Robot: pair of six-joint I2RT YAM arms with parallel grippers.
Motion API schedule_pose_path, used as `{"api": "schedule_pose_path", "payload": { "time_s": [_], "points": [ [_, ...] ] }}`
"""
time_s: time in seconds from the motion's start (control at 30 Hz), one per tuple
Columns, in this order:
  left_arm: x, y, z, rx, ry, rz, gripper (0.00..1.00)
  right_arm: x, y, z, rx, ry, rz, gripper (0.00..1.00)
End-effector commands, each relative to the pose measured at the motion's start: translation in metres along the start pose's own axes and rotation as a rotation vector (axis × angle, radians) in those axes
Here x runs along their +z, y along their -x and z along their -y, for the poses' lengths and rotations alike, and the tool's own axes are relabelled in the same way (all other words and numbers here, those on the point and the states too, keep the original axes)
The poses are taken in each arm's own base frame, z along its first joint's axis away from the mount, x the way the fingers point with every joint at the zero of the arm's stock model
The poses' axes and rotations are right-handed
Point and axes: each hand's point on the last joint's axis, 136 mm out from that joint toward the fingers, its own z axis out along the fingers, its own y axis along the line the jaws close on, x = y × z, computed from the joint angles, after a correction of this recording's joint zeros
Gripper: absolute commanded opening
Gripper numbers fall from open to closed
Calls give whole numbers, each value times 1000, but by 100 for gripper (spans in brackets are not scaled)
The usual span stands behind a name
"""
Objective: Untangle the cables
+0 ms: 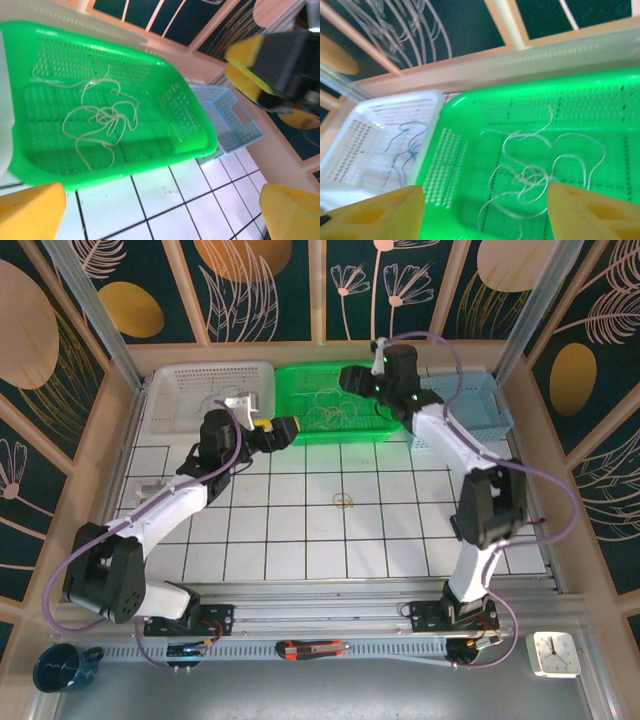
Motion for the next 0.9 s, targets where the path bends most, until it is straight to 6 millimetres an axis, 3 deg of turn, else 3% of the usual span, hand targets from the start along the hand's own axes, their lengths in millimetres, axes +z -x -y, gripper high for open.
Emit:
{"api": "schedule_pose_path", "payload": {
  "time_s": [0.0,0.23,0.37,0.53,0.87],
  "points": [
    [-9,-7,0,-46,-31,32,99,-34,-21,-18,51,73,37,61],
    [-23,-47,-15,-135,-41,8,99,-64,-170,3,106,10,-196,50],
    [-21,-64,-15,-149,-43,-24,99,-76,-224,6,141,6,-275,47],
    [-12,-76,-4,-142,-60,-53,99,-74,-256,10,153,-10,-327,42],
    [-2,-87,8,-143,-84,-80,99,-63,-271,16,126,-39,-357,37]
  ]
}}
